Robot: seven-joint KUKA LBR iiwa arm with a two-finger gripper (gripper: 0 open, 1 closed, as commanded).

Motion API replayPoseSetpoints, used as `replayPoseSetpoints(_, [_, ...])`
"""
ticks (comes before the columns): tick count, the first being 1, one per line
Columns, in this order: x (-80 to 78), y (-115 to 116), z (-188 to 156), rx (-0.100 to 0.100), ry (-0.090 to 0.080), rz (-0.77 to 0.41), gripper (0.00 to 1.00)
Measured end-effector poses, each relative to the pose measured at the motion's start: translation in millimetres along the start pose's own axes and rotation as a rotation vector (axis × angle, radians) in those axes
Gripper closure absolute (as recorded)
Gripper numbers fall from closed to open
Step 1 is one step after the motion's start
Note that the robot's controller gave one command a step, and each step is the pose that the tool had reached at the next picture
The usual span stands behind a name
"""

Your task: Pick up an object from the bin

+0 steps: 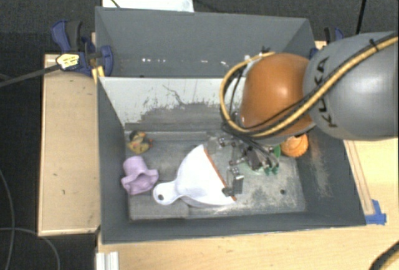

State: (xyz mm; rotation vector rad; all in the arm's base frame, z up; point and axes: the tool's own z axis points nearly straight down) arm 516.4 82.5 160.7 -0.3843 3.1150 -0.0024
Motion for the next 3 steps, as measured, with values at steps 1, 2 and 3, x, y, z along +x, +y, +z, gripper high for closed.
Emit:
replayPoseSetpoints(1, [1.9, 36, 10, -0.005, 0.003, -0.030, 0.00])
replayPoseSetpoints(2, [0.4, 36, 22, -0.003, 0.001, 0.177, 0.00])
replayPoseSetpoints(3, [1.3, 49, 53, -0.002, -0.001, -0.032, 0.00])
